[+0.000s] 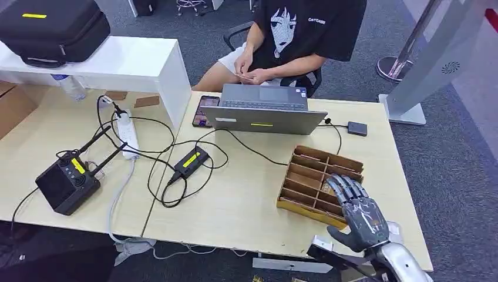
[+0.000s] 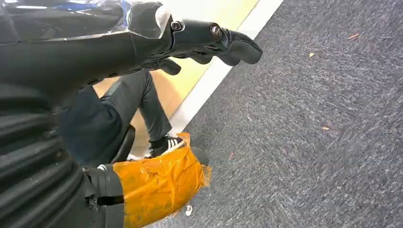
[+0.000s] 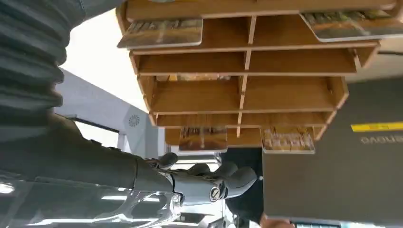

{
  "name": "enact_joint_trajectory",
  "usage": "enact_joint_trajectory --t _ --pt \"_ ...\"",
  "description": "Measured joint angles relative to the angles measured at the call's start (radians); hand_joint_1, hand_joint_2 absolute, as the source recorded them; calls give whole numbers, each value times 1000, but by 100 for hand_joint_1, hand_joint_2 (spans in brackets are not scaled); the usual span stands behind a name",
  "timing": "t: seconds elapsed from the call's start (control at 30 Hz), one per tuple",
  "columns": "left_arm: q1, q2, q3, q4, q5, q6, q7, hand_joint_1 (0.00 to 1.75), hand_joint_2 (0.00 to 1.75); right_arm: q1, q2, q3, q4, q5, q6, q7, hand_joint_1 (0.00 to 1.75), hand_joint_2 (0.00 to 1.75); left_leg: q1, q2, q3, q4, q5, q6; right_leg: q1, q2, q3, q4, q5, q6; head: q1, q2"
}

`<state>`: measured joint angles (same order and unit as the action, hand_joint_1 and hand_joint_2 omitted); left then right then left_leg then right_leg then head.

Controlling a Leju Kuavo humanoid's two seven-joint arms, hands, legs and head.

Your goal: Pass the card to the sensor for recognition and then transmit it.

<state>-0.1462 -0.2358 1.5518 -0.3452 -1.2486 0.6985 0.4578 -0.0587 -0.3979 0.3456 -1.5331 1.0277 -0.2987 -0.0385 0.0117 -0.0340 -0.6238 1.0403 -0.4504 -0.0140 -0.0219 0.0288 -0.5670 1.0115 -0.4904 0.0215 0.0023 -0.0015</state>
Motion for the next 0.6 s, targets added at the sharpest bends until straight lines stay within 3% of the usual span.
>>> enact_joint_trajectory --t 0.27,0.6 --pt "0 4 0 0 -3 0 0 0 175 -40 5 32 64 2 21 48 0 175 0 0 0 0 0 0 0 0 0 0 0 0 0 0" --pt "1 4 0 0 1 0 10 0 175 -37 5 30 79 13 -5 101 0 175 0 0 0 0 0 0 0 0 0 0 0 0 0 0"
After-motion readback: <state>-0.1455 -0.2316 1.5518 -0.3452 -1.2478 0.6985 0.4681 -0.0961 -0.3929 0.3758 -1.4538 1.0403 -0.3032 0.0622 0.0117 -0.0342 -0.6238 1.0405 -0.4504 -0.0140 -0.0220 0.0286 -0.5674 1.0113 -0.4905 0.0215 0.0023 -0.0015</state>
